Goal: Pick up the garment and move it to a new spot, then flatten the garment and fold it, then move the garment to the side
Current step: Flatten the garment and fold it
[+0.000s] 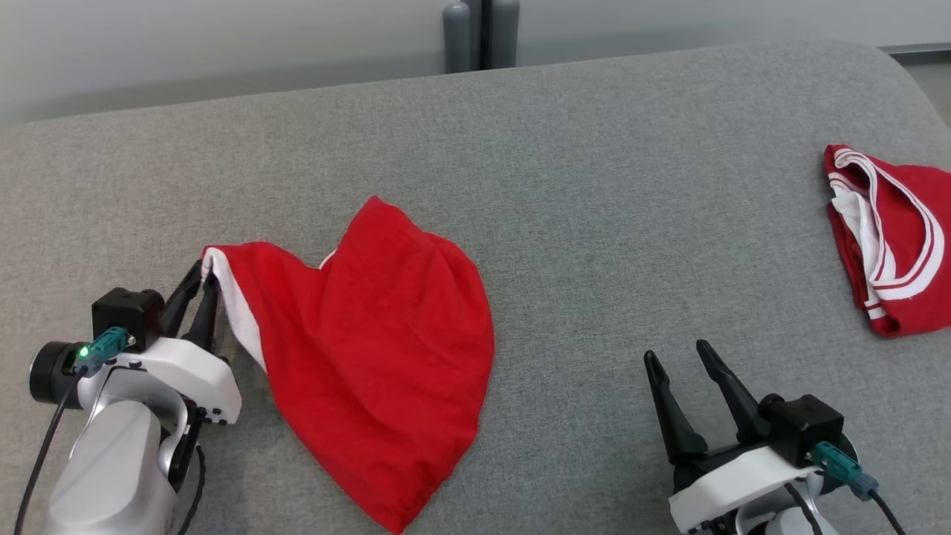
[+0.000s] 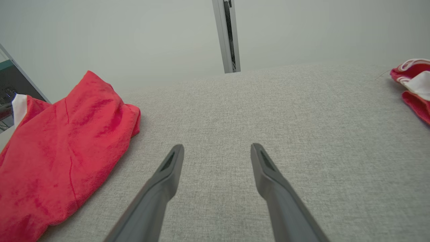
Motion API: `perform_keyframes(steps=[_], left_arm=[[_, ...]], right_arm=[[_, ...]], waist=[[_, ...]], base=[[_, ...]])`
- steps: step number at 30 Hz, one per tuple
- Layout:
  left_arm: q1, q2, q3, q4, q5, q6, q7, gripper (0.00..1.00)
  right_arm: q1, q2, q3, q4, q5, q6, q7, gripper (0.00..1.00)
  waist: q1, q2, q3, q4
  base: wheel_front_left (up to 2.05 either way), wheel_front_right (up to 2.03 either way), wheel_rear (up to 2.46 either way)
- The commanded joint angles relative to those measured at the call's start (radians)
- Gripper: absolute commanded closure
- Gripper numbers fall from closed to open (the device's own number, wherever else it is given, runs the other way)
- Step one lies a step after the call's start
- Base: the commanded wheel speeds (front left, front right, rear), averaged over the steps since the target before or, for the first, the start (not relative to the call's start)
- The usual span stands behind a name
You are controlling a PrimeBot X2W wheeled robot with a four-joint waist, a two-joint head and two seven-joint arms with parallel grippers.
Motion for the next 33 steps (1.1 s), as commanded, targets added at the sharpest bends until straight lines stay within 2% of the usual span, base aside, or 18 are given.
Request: perform_keyframes(steps=[1, 5, 10, 21, 33], left_arm=[[-0.014, 0.005, 0.011, 0.022, -0.002, 0.011, -0.002, 0.0], [0.012, -0.007, 0.033, 0.048, 0.008, 0.034, -0.002, 0.0], [0.083, -0.039, 0.076, -0.001, 0.0, 0.047, -0.002, 0.0], [0.271, -0.121, 0.141, -0.116, 0.024, 0.037, -0.001, 0.0], [0.32, -0.166, 0.162, -0.169, 0.055, 0.013, -0.002, 0.0]], right_arm=[[-0.011, -0.006, 0.002, 0.001, -0.005, 0.0, -0.005, 0.0], [-0.013, -0.006, 0.015, 0.001, -0.009, 0.0, -0.005, 0.0], [-0.002, -0.005, 0.075, -0.004, -0.02, 0.0, -0.005, 0.0], [0.033, -0.007, 0.352, 0.061, -0.009, 0.0, -0.005, 0.0], [-0.072, -0.03, 0.57, 0.144, 0.061, 0.0, -0.005, 0.0]], waist=[[0.0, -0.0001, 0.001, 0.001], [0.0, -0.0001, -0.015, 0.022], [0.0, -0.0001, -0.05, 0.064], [0.0, -0.0001, -0.101, 0.157], [0.0, -0.0001, -0.092, 0.204]], base=[[0.0, 0.0, 0.0], [0.0, 0.0, 0.0], [0.0, 0.0, 0.0], [0.0, 0.0, 0.0], [0.0, 0.0, 0.0]])
